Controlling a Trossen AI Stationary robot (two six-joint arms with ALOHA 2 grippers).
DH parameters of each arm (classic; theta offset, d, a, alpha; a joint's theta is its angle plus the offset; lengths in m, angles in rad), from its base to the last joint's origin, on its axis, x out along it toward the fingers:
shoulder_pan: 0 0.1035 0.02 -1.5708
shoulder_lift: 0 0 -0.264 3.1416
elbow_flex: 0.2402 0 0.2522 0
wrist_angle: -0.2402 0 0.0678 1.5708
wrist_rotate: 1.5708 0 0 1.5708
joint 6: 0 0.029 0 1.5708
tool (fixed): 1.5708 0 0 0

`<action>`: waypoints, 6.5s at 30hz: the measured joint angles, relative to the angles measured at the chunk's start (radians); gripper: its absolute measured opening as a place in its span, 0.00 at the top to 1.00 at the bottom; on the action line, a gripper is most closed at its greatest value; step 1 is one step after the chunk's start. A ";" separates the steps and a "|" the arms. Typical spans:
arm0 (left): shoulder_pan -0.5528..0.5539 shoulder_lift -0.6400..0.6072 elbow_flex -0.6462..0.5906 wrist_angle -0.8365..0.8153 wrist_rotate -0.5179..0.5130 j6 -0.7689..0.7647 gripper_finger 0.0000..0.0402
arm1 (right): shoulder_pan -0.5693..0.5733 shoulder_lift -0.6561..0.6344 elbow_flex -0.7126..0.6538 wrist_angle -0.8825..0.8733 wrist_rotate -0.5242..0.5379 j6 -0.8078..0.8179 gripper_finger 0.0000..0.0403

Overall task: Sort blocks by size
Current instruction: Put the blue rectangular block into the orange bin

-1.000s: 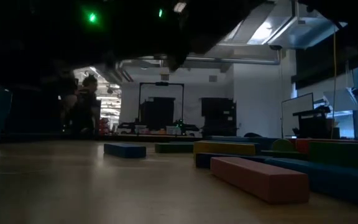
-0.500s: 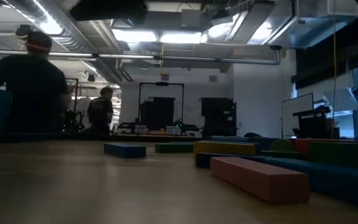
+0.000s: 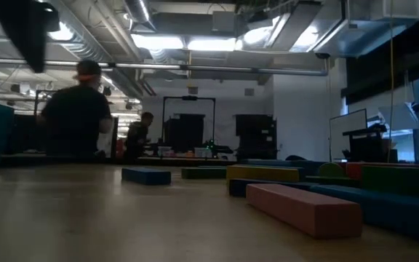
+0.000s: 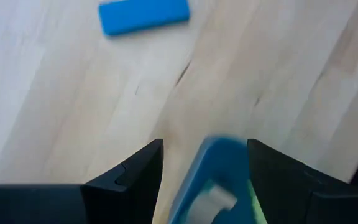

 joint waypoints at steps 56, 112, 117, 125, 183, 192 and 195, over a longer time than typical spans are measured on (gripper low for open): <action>0.411 0.307 -0.002 0.290 0.184 1.263 0.48 | 0.300 -0.766 -0.898 0.106 0.385 0.458 0.45; 0.396 0.457 0.194 1.242 0.311 0.956 0.70 | 0.300 -1.035 -0.945 0.176 0.422 0.349 0.45; 0.362 0.581 0.203 1.625 0.313 0.953 0.70 | 0.300 -1.070 -0.945 0.180 0.428 0.348 0.45; 0.322 0.801 0.414 1.835 0.307 0.983 0.70 | 0.300 -1.072 -0.945 0.203 0.429 0.340 0.45; 0.423 1.194 0.949 1.712 0.590 0.553 0.69 | 0.339 -0.907 -0.945 0.065 -0.167 0.242 0.45; 0.428 1.194 0.949 1.745 0.592 0.557 0.69 | 0.457 -0.907 -0.945 0.069 0.039 0.235 0.45; 0.428 1.194 0.949 1.773 0.592 0.557 0.69 | 0.485 -0.907 -0.945 0.066 0.078 0.235 0.45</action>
